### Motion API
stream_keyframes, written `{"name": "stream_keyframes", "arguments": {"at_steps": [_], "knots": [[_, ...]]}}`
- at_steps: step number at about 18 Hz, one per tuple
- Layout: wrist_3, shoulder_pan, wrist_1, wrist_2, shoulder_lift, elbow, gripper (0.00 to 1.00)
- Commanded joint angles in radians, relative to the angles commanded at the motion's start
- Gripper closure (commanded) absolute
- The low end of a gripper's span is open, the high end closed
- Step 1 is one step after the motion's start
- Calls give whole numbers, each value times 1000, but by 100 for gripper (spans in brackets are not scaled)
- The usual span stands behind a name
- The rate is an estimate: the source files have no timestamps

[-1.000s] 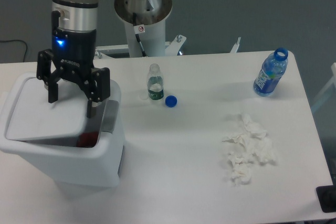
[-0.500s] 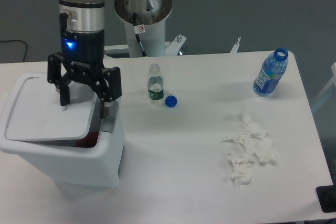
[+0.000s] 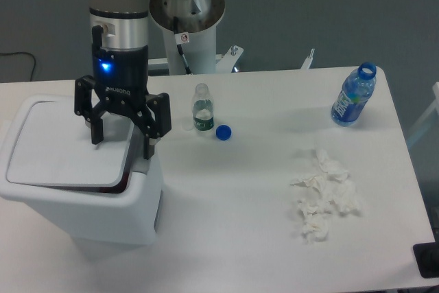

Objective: Close the trash can
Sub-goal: 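Push the lid down over the can opening with the gripper, then press the gripper on the closed lid to seat it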

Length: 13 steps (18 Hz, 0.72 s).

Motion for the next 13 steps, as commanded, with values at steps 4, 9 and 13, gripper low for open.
{"name": "stream_keyframes", "arguments": {"at_steps": [4,9,13], "knots": [[0,12,0,0,-8,0,0],[2,24,2,0,-17,2,0],[2,26,3,0,-23,3,0]]}}
